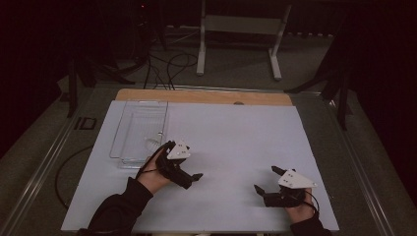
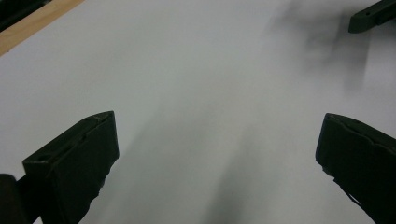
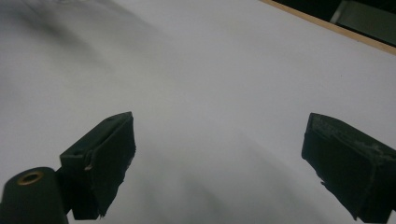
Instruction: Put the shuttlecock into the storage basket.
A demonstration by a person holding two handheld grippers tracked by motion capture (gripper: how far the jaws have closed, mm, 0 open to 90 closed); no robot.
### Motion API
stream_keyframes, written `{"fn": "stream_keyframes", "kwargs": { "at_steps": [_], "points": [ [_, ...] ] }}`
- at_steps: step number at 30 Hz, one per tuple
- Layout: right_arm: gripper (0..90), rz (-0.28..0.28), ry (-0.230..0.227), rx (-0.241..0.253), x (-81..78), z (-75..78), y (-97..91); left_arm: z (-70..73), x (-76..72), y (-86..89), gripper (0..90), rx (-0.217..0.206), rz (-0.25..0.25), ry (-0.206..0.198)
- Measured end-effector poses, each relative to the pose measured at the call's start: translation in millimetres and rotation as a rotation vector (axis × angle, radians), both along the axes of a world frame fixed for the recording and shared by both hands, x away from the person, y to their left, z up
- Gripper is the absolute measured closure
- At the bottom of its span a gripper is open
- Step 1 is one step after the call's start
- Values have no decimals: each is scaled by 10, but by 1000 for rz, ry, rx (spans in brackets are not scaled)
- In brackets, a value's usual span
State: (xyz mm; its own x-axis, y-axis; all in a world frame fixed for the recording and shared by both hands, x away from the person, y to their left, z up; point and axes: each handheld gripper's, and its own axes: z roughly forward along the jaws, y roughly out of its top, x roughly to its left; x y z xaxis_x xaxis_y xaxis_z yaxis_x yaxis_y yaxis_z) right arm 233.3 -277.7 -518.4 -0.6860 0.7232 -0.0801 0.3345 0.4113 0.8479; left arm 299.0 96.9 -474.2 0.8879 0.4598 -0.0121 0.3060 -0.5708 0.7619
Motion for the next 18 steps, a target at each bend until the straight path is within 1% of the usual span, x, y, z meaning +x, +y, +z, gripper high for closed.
{"fn": "stream_keyframes", "kwargs": {
  "at_steps": [1,5,14,15,18],
  "points": [
    [96,-1,1,-1,0,0,1,-15,-15,17,1,-3,-2,9],
    [96,1,0,-1,1,0,3,-64,-62,56,1,-3,-6,18],
    [96,1,2,0,0,0,0,-109,-140,129,1,-6,-9,36],
    [96,0,2,1,-1,0,2,-119,-159,152,1,-5,0,38],
    [96,0,2,0,-1,1,2,-124,-175,183,1,-8,2,41]
  ]
}}
